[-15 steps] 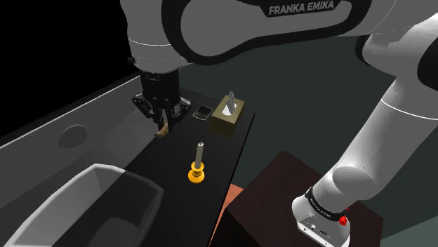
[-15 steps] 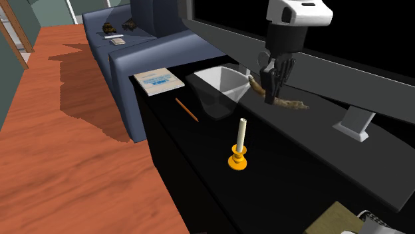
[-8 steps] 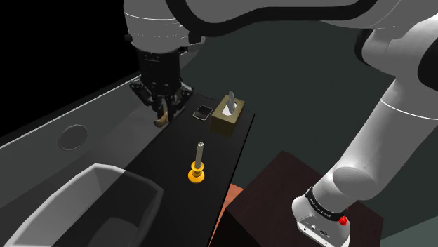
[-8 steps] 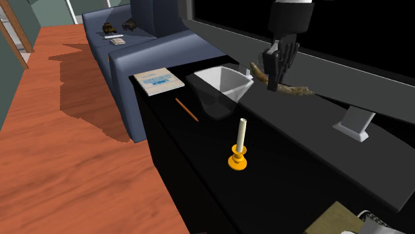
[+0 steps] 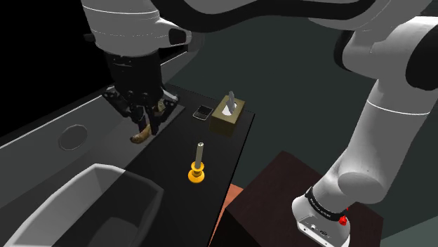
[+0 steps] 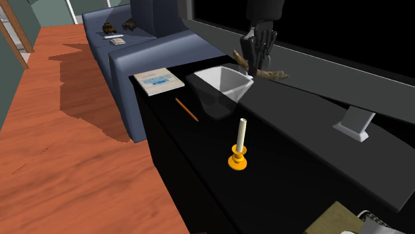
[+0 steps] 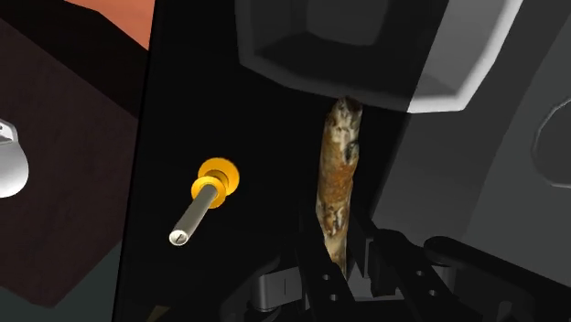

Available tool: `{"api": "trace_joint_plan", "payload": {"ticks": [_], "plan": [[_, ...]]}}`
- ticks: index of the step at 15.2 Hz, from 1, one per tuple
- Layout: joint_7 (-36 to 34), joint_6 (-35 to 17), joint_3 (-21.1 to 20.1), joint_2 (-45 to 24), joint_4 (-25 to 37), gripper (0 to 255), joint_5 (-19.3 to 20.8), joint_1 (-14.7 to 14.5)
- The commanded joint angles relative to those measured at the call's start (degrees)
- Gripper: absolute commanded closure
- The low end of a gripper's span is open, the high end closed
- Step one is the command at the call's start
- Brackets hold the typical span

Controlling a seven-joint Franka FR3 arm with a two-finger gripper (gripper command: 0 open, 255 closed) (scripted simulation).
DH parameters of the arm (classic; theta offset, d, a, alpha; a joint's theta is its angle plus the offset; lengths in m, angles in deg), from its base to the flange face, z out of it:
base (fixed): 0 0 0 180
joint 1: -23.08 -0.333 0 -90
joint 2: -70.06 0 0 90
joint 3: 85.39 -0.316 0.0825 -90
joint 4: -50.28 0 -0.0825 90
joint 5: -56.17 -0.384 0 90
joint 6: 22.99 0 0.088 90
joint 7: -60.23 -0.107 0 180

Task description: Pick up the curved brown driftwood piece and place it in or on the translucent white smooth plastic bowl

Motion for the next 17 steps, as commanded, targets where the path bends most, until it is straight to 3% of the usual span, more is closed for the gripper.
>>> {"api": "trace_joint_plan", "payload": {"ticks": [1,7,11,17], "plan": [[-3.63,1.41,-0.01,-3.41,3.43,255,2.59,-4.23],[-12.16,6.43,1.82,-13.42,15.91,255,9.55,-18.74],[-15.83,11.77,4.52,-21.64,29.53,255,14.66,-31.13],[-16.76,5.65,3.70,-19.90,20.78,255,13.39,-27.21]]}}
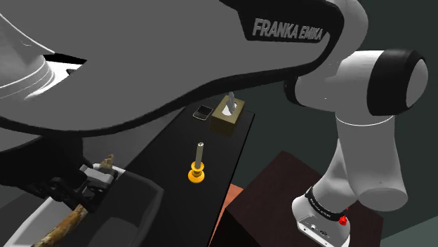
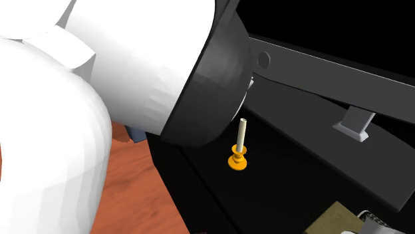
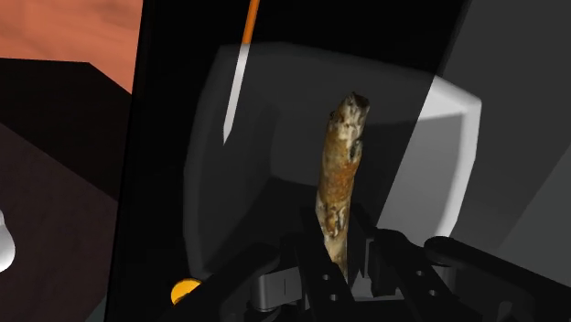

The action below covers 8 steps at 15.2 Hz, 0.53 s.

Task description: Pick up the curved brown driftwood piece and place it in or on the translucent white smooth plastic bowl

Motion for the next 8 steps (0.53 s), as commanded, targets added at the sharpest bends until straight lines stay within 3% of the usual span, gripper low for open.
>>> {"api": "trace_joint_plan", "payload": {"ticks": [1,8], "plan": [[-0.37,-1.62,-0.14,0.19,-2.00,255,-0.13,0.67],[-1.02,-6.16,-0.44,0.74,-7.67,255,-0.43,2.85]]}}
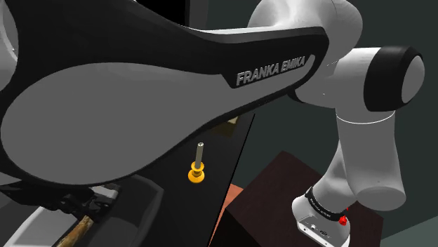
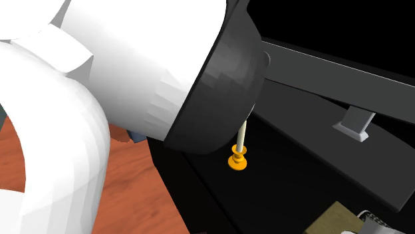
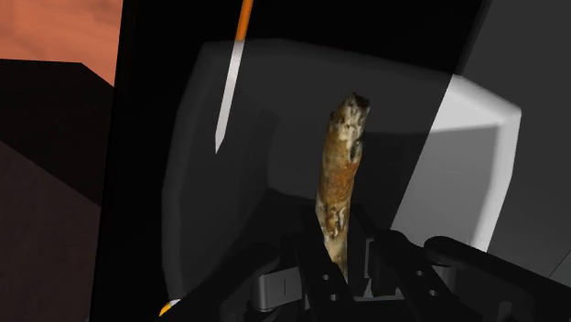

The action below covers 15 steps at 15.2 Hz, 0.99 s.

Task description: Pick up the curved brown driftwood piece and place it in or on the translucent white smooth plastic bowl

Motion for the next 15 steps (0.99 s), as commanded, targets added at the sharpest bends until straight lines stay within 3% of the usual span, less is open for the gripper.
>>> {"api": "trace_joint_plan", "payload": {"ticks": [1,6,7,12,15], "plan": [[-0.07,-0.42,-0.09,0.19,-0.63,255,-0.09,0.28],[-0.07,-0.42,-0.09,0.19,-0.62,255,-0.09,0.27],[-0.07,-0.42,-0.09,0.19,-0.62,0,-0.09,0.27],[-0.07,-0.42,-0.09,0.19,-0.62,0,-0.09,0.27],[0.90,6.58,0.69,-1.37,8.84,0,0.81,-3.75]]}}
